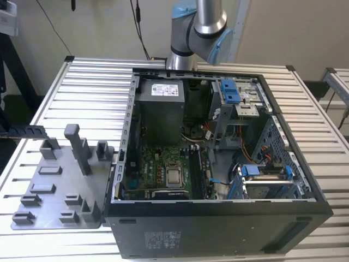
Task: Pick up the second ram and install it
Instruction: 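Pick up the second ram and move it above second insertion slot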
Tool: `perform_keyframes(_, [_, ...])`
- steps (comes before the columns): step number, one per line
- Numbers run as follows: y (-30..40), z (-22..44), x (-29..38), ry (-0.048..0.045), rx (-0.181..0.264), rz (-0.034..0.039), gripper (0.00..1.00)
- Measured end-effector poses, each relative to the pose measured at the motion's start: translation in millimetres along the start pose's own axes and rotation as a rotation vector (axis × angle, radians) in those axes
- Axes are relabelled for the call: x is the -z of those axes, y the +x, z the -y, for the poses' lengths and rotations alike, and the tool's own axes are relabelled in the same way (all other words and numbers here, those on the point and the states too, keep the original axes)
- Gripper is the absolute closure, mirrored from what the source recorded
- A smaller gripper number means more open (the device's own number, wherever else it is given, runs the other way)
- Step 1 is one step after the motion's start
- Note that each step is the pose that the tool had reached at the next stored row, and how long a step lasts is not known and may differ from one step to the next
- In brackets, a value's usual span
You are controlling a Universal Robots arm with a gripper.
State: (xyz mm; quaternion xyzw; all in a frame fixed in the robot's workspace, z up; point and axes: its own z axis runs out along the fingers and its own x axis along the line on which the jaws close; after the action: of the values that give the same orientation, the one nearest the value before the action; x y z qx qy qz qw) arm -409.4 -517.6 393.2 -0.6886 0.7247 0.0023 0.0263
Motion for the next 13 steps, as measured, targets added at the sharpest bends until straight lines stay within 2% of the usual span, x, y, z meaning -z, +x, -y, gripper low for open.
perform_keyframes(4, [-0.2, 0.2, 6.3, 0.0, 0.0, 0.0, 0.86])
perform_keyframes(13, [-0.3, 1.7, 7.2, -0.0003, 0.0, -0.0001, 0.86])
